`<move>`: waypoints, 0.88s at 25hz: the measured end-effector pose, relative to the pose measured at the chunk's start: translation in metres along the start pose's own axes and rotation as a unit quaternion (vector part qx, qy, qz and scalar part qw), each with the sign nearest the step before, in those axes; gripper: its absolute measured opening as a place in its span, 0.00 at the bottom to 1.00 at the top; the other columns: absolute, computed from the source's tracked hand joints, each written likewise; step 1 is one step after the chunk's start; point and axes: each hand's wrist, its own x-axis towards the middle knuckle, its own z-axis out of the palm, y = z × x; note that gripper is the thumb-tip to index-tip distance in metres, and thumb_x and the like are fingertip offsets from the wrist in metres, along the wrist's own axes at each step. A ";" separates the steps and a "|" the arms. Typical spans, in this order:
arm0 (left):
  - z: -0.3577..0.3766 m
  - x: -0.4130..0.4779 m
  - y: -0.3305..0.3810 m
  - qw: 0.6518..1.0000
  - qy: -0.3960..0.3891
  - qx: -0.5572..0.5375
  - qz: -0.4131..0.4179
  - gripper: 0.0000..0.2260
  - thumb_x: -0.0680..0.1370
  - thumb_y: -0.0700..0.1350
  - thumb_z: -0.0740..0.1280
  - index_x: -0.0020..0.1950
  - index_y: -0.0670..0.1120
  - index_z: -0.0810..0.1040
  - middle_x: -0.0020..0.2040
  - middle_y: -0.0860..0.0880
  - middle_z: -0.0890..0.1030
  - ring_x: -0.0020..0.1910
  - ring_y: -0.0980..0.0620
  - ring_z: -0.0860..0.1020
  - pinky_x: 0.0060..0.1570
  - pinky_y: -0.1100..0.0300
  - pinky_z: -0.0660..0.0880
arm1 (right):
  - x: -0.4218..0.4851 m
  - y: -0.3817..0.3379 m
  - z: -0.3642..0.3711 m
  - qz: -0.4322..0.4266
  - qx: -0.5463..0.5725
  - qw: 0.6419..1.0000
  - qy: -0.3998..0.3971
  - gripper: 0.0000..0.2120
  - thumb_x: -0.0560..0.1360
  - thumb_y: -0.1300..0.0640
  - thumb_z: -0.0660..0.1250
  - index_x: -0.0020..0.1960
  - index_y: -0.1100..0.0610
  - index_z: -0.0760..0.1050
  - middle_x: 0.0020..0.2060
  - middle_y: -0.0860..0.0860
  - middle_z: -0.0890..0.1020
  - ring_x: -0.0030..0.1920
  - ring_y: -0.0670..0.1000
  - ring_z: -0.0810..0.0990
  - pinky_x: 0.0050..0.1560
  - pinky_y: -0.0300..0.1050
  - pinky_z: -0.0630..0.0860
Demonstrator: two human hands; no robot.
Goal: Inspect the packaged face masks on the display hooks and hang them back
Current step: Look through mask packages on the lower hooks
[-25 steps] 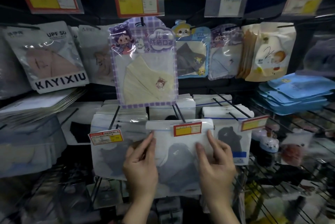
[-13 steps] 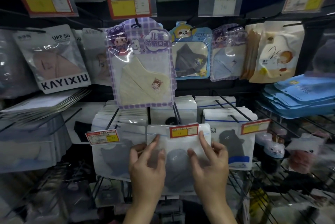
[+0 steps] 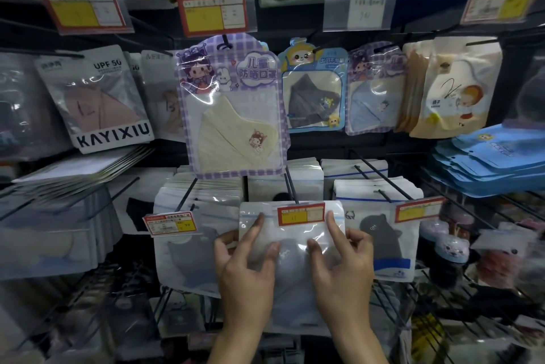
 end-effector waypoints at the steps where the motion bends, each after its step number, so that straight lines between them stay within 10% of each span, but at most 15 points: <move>1: 0.001 0.001 0.000 1.000 -0.004 0.000 -0.005 0.25 0.74 0.48 0.81 0.67 0.68 0.80 0.57 0.50 0.71 0.56 0.59 0.76 0.60 0.85 0.62 | 0.002 -0.001 0.001 0.020 0.001 1.000 -0.015 0.31 0.77 0.55 0.77 0.77 0.43 0.71 0.61 0.51 0.69 0.59 0.46 0.71 0.62 0.40 0.71; 4: 0.006 0.008 0.001 0.998 -0.051 0.015 -0.023 0.27 0.78 0.48 0.77 0.65 0.76 0.72 0.62 0.52 0.70 0.60 0.70 0.72 0.61 0.82 0.60 | 0.011 0.001 0.002 0.045 0.010 0.997 -0.060 0.32 0.80 0.53 0.74 0.79 0.39 0.66 0.65 0.48 0.66 0.64 0.46 0.71 0.67 0.43 0.72; 12: 0.020 0.035 -0.011 0.981 -0.174 0.068 -0.058 0.31 0.79 0.57 0.72 0.78 0.75 0.63 0.72 0.51 0.71 0.65 0.50 0.80 0.67 0.64 0.76 | 0.037 0.013 0.005 0.079 0.026 0.980 -0.181 0.34 0.81 0.43 0.72 0.81 0.29 0.60 0.76 0.46 0.66 0.77 0.48 0.64 0.79 0.51 0.65; 22: 0.024 0.048 -0.009 0.979 -0.180 0.077 -0.059 0.31 0.79 0.51 0.74 0.79 0.65 0.68 0.70 0.52 0.66 0.71 0.52 0.72 0.64 0.71 0.64 | 0.050 0.018 0.001 0.080 0.038 0.978 -0.190 0.32 0.81 0.46 0.72 0.79 0.29 0.63 0.77 0.42 0.69 0.79 0.46 0.65 0.81 0.59 0.64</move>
